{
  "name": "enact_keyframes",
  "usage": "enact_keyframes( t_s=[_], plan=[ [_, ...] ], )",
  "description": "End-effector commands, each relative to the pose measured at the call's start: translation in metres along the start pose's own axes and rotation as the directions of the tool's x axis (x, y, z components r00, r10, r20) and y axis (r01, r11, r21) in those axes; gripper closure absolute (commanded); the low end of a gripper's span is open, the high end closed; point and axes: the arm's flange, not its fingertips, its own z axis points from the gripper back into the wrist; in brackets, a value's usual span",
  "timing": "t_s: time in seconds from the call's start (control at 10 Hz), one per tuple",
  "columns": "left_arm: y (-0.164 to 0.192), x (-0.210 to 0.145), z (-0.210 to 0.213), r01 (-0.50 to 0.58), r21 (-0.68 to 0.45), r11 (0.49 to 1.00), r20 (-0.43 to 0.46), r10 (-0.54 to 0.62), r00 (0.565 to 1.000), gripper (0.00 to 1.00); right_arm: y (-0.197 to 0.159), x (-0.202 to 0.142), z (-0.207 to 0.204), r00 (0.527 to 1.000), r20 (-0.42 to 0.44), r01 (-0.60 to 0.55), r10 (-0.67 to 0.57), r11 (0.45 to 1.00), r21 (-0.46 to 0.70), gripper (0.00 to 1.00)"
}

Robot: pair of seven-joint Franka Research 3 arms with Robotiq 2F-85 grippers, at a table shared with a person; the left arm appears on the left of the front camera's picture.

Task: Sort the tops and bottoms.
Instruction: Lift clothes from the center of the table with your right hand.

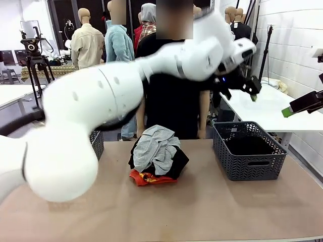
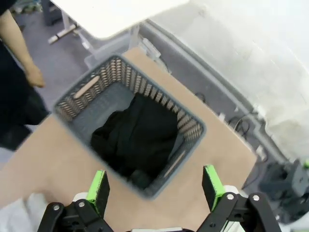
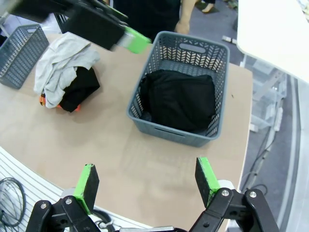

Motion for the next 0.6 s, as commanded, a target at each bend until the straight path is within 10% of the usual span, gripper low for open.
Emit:
enact_keyframes(
  t_s=[0.0,0.4,0.5],
  plan=[
    [0.013,-0.088,0.073,0.110,0.134,0.985,-0.122,-0.094,0.988,0.00,-0.001,0.000,-0.001,1.000,-0.003,-0.004,0.004,1.000,0.005,0.00],
    [0.024,-0.128,0.132,0.067,0.226,0.972,-0.232,-0.014,0.973,0.00,-0.001,0.000,-0.001,1.000,-0.003,-0.004,0.004,1.000,0.005,0.00],
    [0.016,-0.007,0.113,0.079,0.162,0.984,-0.229,-0.041,0.973,0.00,-0.001,0.000,-0.001,1.000,-0.003,-0.004,0.004,1.000,0.005,0.00]
  ],
)
